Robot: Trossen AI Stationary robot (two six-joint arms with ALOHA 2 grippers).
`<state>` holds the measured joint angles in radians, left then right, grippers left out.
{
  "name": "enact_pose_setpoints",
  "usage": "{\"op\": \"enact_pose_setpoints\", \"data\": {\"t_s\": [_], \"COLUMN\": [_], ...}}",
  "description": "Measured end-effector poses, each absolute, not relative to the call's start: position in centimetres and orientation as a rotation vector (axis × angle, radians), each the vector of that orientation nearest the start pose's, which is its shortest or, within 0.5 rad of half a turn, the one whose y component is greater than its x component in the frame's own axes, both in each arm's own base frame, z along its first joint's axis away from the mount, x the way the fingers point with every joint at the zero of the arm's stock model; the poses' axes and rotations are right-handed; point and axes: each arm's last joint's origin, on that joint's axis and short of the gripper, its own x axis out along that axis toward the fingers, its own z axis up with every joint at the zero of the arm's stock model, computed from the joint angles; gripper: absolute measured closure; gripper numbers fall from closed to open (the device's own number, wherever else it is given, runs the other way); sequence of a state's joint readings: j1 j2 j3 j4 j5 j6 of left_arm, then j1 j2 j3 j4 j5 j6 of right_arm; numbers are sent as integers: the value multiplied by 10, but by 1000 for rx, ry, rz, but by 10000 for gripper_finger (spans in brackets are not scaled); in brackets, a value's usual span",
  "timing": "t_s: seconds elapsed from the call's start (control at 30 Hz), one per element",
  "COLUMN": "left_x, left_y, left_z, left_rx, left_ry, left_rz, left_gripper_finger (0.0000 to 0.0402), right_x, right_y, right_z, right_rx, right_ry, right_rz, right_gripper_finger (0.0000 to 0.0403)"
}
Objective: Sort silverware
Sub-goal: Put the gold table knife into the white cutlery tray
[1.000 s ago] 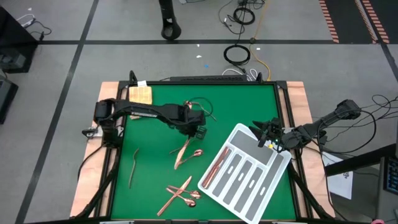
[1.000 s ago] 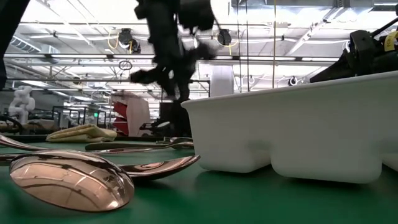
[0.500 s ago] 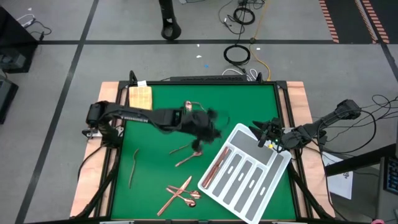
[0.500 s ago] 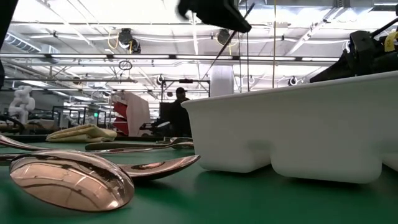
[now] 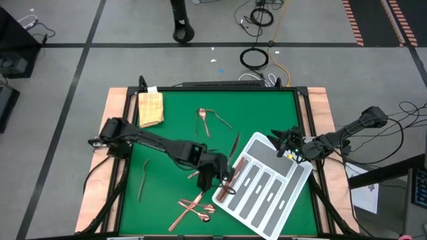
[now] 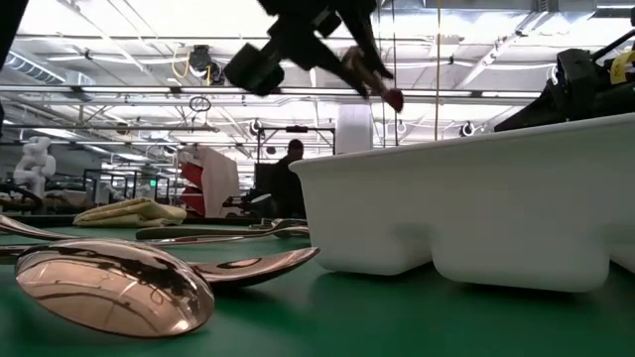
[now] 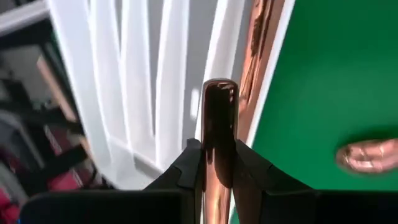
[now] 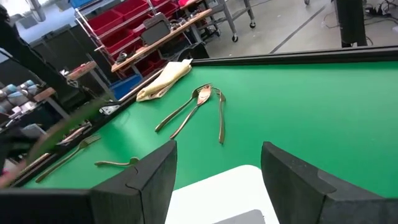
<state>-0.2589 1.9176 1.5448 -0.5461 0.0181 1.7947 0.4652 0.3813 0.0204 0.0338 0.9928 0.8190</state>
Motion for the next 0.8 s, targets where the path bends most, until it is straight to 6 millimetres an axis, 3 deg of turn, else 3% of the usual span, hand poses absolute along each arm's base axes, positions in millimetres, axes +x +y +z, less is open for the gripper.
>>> {"op": "enact_pose_setpoints", "data": {"t_s": [0.17, 0.33, 0.8], "left_x": [410, 414, 421], "left_y": [-128, -133, -134], "left_z": [209, 185, 181], "left_rx": [1770, 1763, 1826], "left_ry": [425, 467, 348], "left_rz": [-1120, -1174, -1197], "left_gripper_finger": [344, 344, 344], "right_x": [104, 104, 104], "right_y": [25, 25, 25], "right_z": [144, 144, 144], "right_rx": [581, 578, 532], "right_ry": [18, 21, 34], "right_rz": [-585, -586, -584], "right_gripper_finger": [184, 184, 184]}}
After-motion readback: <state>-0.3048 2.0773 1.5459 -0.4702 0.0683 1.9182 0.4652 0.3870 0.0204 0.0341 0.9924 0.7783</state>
